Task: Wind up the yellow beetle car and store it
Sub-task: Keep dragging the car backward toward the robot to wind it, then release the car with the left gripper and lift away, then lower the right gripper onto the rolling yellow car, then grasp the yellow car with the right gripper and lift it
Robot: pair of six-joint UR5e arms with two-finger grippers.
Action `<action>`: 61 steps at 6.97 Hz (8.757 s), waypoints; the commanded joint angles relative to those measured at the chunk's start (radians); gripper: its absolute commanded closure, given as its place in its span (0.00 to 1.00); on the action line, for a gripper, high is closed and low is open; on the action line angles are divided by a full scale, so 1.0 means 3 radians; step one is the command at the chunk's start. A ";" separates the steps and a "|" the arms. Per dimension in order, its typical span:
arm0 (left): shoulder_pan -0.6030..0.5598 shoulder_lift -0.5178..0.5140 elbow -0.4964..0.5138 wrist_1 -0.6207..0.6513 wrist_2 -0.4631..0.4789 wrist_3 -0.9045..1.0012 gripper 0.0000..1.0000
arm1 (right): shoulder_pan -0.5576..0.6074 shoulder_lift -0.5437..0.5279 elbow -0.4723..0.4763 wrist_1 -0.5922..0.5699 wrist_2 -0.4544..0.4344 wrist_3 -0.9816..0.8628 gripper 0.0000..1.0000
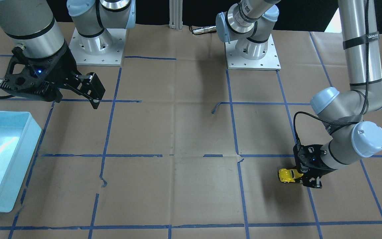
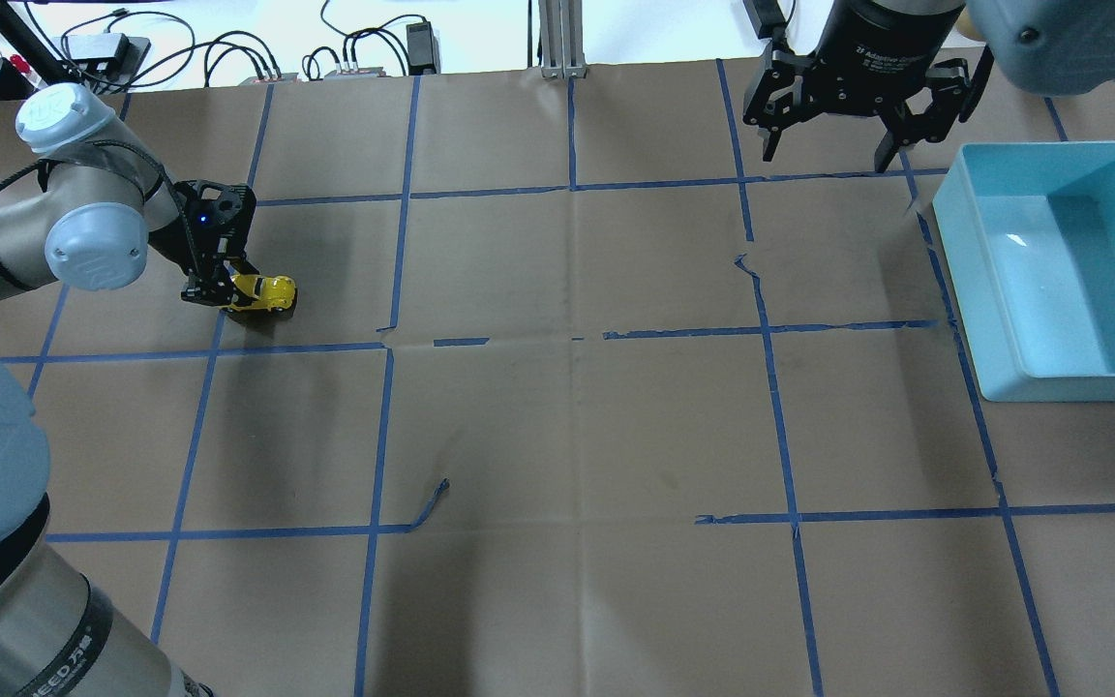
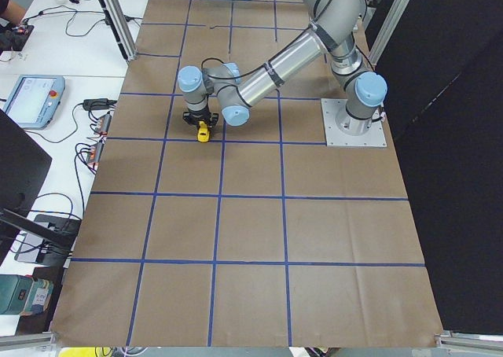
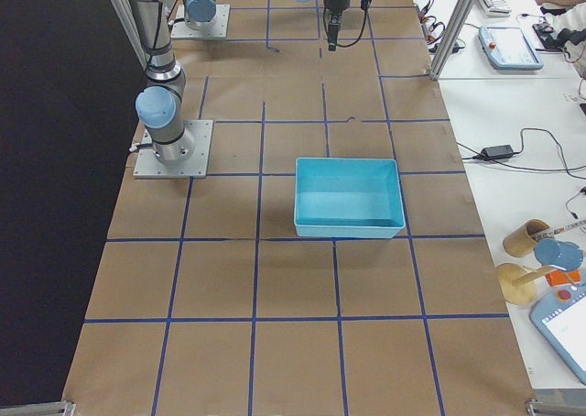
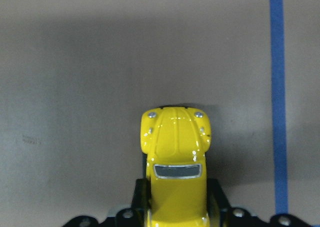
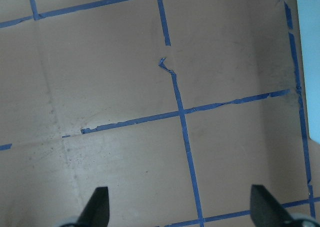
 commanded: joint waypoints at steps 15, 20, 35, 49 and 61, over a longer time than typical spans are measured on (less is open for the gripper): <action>0.0211 0.0006 -0.0008 0.0074 -0.0016 0.0002 0.91 | 0.0005 0.0000 -0.0005 -0.0005 0.0000 0.0000 0.00; -0.0205 0.0526 0.0079 -0.0496 0.0051 -0.1321 0.00 | 0.0005 0.0000 -0.0010 -0.0005 0.0000 0.0000 0.00; -0.0980 0.2036 0.0156 -0.2059 0.0163 -0.6328 0.00 | -0.0123 0.0317 0.0133 -0.0409 0.0312 -0.4591 0.00; -0.0980 0.2052 0.0156 -0.2053 0.0179 -0.6328 0.00 | 0.0174 0.1580 0.0368 -0.1614 0.0107 -0.5814 0.00; -0.0980 0.2041 0.0156 -0.2038 0.0174 -0.6292 0.00 | -0.0402 0.1079 -0.0265 -0.0835 -0.0041 -0.5214 0.79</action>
